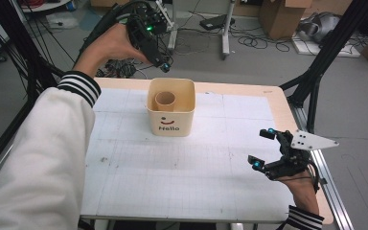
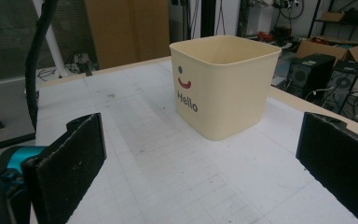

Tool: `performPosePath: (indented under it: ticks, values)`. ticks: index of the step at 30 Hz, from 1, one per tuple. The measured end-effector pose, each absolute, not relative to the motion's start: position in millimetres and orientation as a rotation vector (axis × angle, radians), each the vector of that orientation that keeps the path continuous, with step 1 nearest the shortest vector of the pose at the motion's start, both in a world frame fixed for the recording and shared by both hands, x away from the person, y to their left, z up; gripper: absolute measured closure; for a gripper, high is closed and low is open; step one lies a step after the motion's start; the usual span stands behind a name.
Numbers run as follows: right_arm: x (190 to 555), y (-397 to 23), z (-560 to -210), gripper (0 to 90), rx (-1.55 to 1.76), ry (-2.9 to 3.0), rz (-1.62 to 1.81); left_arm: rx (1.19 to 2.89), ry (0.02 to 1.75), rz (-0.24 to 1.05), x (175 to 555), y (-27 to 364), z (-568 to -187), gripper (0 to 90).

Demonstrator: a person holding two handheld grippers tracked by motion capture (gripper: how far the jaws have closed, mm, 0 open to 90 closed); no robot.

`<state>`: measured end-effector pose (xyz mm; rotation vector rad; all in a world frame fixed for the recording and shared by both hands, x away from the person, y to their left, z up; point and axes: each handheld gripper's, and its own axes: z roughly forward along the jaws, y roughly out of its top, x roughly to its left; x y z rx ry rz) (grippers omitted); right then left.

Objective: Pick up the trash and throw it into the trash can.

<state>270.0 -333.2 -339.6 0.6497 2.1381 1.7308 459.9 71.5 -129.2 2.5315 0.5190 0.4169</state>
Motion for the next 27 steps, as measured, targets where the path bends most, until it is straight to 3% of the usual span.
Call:
performPosePath:
  ticks: [10, 27]
  values:
    - [269, -334, -338, 0.3, 0.647, 2.119, 1.740, 2.369, 0.504, 0.431, 430, 112, -126, 1.7]
    - [271, -332, -341, 0.3, 0.655, 2.133, 1.721, 2.173, 0.465, 0.435, 376, 178, -170, 1.7]
